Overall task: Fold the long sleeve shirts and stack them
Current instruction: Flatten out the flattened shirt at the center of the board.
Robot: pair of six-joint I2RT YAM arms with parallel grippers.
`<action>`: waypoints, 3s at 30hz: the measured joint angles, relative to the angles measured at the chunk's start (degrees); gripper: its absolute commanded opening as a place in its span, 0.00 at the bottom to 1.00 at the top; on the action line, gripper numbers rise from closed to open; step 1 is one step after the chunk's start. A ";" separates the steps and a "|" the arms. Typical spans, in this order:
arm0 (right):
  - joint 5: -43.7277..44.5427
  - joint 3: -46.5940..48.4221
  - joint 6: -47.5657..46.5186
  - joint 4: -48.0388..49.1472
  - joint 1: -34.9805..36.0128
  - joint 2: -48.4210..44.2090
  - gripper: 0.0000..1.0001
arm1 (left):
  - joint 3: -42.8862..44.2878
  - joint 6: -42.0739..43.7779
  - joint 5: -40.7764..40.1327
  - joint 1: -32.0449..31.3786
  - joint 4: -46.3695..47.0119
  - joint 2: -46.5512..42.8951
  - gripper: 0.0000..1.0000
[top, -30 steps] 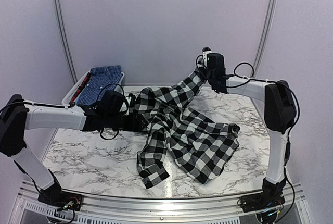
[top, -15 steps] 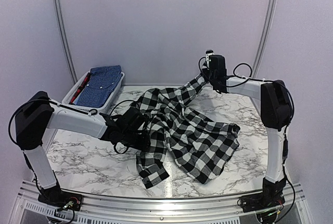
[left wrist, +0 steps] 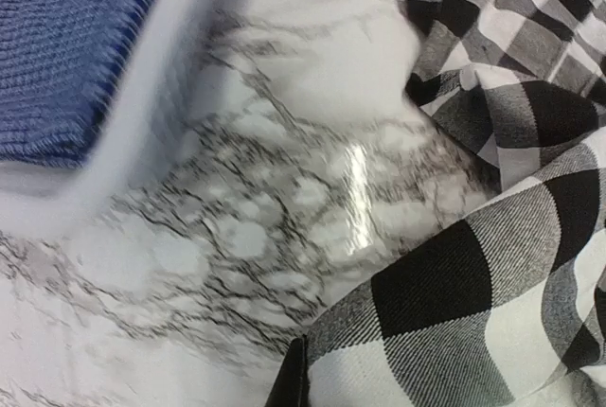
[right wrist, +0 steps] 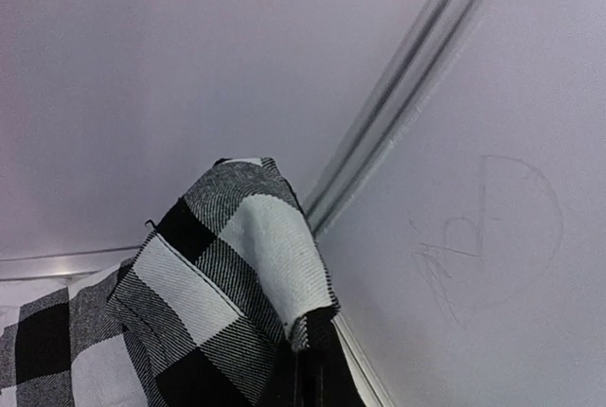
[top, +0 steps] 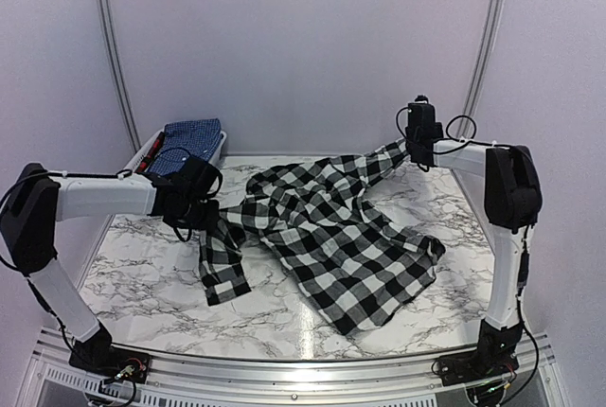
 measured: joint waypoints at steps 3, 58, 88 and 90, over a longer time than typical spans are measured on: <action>2.21 -1.81 1.55 -1.70 -3.04 -0.63 0.00 | 7.13 1.55 -0.48 4.13 -2.49 2.23 0.00; -13.00 -54.84 38.51 -39.56 33.92 -51.30 0.62 | -12.72 -42.64 5.46 -26.99 8.00 -6.40 0.50; -11.13 -52.81 39.15 -40.17 35.98 -43.21 0.59 | -11.10 -49.92 5.73 -33.33 16.04 3.26 0.00; -10.54 -52.24 39.19 -40.28 36.26 -41.57 0.58 | -11.13 -50.03 5.64 -33.33 15.98 2.99 0.00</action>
